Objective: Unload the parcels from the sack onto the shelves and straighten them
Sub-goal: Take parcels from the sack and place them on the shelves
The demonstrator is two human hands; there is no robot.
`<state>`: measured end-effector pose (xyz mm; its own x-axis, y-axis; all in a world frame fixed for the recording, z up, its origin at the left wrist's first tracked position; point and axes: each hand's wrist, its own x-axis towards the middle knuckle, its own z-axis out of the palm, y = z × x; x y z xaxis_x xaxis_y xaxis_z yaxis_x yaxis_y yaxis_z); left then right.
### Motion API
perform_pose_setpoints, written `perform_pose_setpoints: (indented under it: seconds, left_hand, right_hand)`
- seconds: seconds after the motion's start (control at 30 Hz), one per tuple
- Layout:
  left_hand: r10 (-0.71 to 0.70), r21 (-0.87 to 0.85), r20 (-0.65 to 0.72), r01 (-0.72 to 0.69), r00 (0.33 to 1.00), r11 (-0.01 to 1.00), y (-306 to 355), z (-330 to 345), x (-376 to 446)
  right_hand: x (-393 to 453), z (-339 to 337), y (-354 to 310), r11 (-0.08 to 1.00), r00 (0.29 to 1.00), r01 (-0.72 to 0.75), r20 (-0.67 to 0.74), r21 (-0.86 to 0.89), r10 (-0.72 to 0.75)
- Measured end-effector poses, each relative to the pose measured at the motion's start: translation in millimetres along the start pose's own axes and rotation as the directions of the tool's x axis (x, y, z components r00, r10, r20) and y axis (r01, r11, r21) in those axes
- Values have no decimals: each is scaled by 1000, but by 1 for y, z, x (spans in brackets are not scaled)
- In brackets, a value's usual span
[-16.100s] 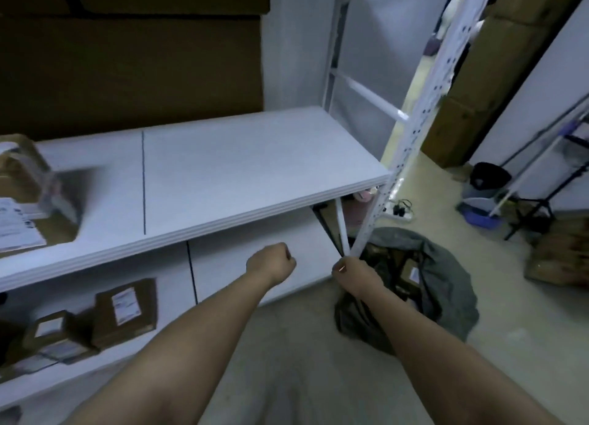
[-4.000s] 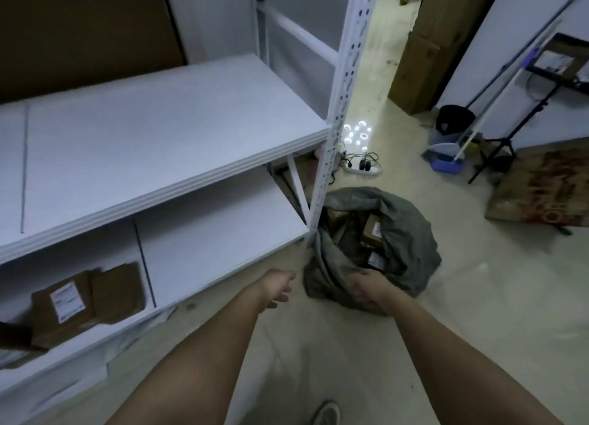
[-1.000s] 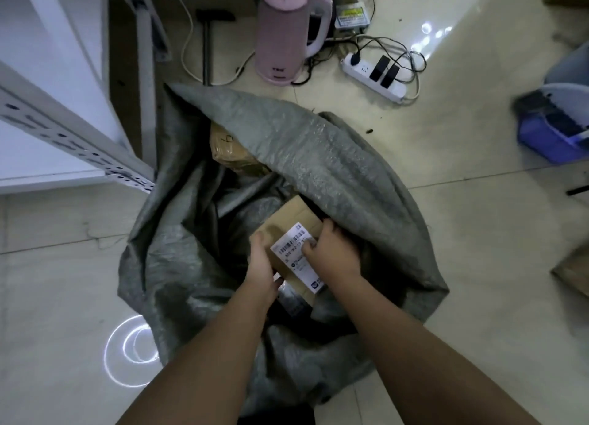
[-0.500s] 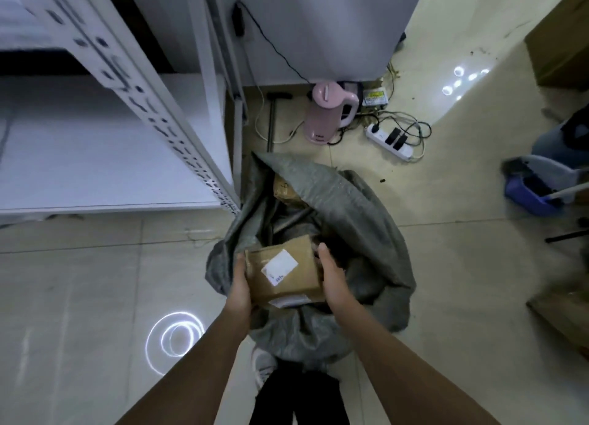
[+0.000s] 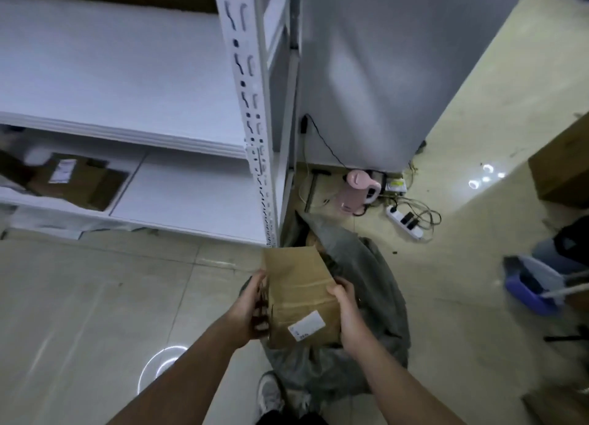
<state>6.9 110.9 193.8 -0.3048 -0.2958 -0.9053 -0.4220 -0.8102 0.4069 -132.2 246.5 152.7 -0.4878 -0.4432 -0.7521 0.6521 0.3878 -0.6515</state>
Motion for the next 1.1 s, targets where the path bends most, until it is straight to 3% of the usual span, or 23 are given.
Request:
perform_pose_setpoints:
  seconds: [0.17,0.27,0.33,0.43,0.53,0.6,0.7,0.83,1.1]
  left_hand:
    - [-22,-42,87,25,996,999,9,-56,-38]
    - [83,-65,30,-81,996,995,8,-87,-56]
    - [195,14,-37,-195,980,981,5,-106,-66]
    - [382,167,-82,-365,921,916,6,-128,-80]
    - [584,238,-44,-559,811,794,8,-147,-88]
    - [678,384,-51,-612,734,691,10,-157,-94]
    - [796,648,-126,-558,592,517,9,-168,-101]
    - [911,868,-68,-427,406,255,13,-176,-103]
    - [943,970,156,-224,295,-91,40,-180,-128]
  right_hand:
    - [-19,43,-25,988,979,58,202,-145,-28]
    - [-24,75,-38,945,948,77,316,-316,28]
    - [-30,97,-46,898,917,109,391,-425,74]
    - [-38,127,-57,863,897,133,431,-486,104]
    - [-41,154,-68,878,890,132,446,-461,100]
    - [-41,167,-75,901,879,119,466,-418,100]
    - [-41,180,-85,928,843,64,518,-367,146]
    - [-47,186,-97,924,811,32,550,-382,200]
    - [-63,188,-129,905,761,-28,578,-424,294]
